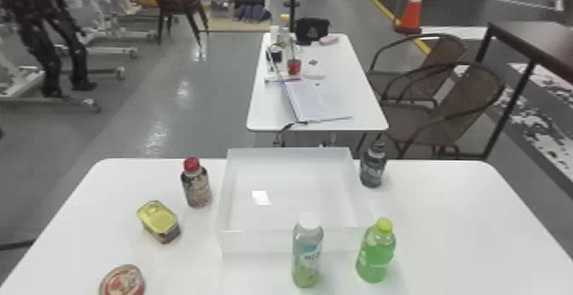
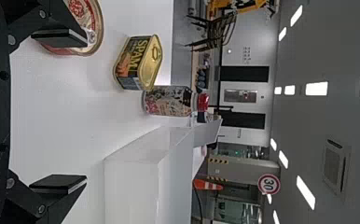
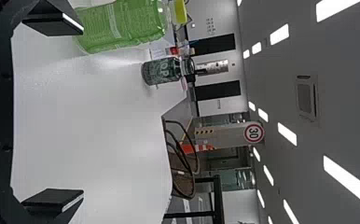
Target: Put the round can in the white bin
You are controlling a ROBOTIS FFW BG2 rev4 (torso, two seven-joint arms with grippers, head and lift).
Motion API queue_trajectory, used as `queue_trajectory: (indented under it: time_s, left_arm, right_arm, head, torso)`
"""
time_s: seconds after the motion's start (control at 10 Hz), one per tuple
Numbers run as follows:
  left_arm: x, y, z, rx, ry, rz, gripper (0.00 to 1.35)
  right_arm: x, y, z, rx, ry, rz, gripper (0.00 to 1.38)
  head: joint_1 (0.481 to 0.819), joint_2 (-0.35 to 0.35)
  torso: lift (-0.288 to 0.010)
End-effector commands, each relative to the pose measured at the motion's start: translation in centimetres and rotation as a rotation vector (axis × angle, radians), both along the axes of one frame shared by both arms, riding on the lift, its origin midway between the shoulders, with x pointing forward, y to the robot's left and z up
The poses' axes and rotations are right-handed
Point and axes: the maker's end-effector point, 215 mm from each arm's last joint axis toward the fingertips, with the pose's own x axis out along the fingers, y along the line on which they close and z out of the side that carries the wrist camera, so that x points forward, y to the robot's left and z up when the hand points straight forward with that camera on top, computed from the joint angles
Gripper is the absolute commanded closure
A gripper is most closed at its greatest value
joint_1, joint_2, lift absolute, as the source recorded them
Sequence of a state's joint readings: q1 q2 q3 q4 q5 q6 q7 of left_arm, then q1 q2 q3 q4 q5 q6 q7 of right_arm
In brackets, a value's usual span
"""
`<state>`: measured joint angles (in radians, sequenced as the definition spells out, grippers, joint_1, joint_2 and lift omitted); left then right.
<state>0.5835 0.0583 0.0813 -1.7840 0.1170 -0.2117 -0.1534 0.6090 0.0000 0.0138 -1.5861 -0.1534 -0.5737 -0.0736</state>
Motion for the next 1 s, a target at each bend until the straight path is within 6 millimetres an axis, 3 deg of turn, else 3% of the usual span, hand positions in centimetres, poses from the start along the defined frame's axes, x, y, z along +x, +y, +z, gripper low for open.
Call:
queue_trajectory:
  time_s: [0.0,0.6,0.9]
  left_arm:
    - [0.0,0.0,0.0,-0.001,0.001,0.0,0.25]
    - [0.0,0.1,0.0,0.0,0.001,0.0,0.25]
    - [-1.0,1.1,-0.8,-0.025,0.021,0.059,0.25]
  right_arm:
    - [0.0,0.0,-0.1,0.001,0.002,-0.001,0.07]
    - [0.0,0.2,-0.1,0.004,0.002,0.001,0.07]
    - [-0.1,0.2,-0.2,0.004,0.003,0.001,0.07]
  head:
    - [0.549,0.0]
    - [0.549,0.0]
    - [0.549,0.0]
  torso:
    - [-0.1]
    - [-0.1]
    - [-0.1]
